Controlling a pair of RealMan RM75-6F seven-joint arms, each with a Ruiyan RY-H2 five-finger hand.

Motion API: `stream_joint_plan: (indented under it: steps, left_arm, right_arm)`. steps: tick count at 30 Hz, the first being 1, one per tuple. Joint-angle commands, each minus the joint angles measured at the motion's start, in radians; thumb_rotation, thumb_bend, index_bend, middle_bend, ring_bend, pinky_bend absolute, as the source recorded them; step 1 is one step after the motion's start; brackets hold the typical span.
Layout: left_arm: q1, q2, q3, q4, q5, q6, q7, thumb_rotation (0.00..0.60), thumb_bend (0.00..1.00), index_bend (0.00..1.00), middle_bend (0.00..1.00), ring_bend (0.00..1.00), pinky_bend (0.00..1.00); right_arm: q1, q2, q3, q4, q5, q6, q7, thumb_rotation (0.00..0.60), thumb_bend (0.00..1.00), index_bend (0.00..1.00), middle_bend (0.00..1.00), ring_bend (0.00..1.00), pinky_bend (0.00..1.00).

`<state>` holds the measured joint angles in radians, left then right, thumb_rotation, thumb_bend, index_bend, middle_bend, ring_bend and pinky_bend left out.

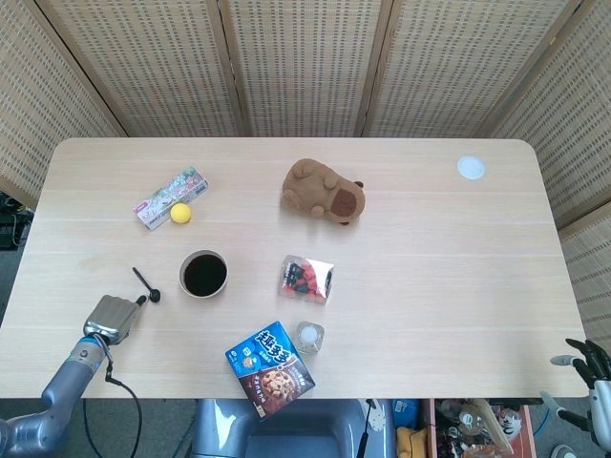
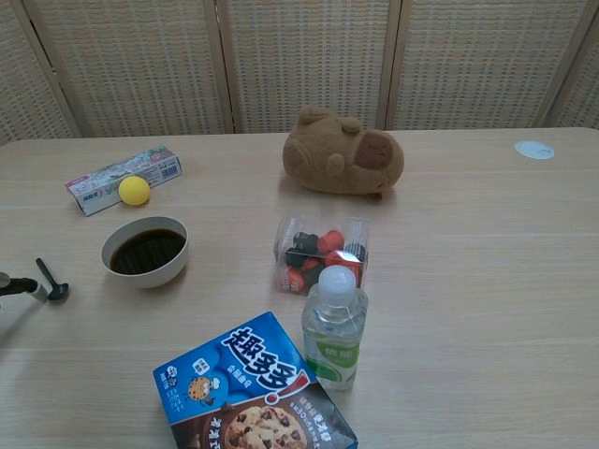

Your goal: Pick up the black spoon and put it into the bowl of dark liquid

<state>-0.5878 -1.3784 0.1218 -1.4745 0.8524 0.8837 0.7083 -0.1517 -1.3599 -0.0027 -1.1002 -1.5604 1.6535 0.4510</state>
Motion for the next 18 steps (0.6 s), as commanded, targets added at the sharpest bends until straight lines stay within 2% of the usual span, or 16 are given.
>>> stream_joint_plan:
  steps: [1,13,18]
  left_arm:
    - [-0.009,-0.006,-0.006,-0.002,-0.008,0.000,0.011,0.600,1.00,0.14,0.66,0.47,0.49]
    - [-0.050,-0.038,-0.040,-0.011,-0.040,0.008,0.031,0.600,1.00,0.12,0.66,0.47,0.49]
    - [-0.020,-0.032,-0.039,-0.021,0.033,0.057,-0.034,0.600,1.00,0.12,0.64,0.44,0.49]
  right_arm:
    - [0.000,0.000,0.001,0.000,0.001,0.000,0.000,0.600,0.30,0.43,0.30,0.15,0.24]
    - [-0.007,-0.001,0.004,0.008,0.010,0.000,0.010,0.600,0.30,0.43,0.30,0.15,0.24]
    - [-0.010,-0.004,0.005,0.014,0.012,0.001,0.017,0.600,0.30,0.43,0.30,0.15,0.24]
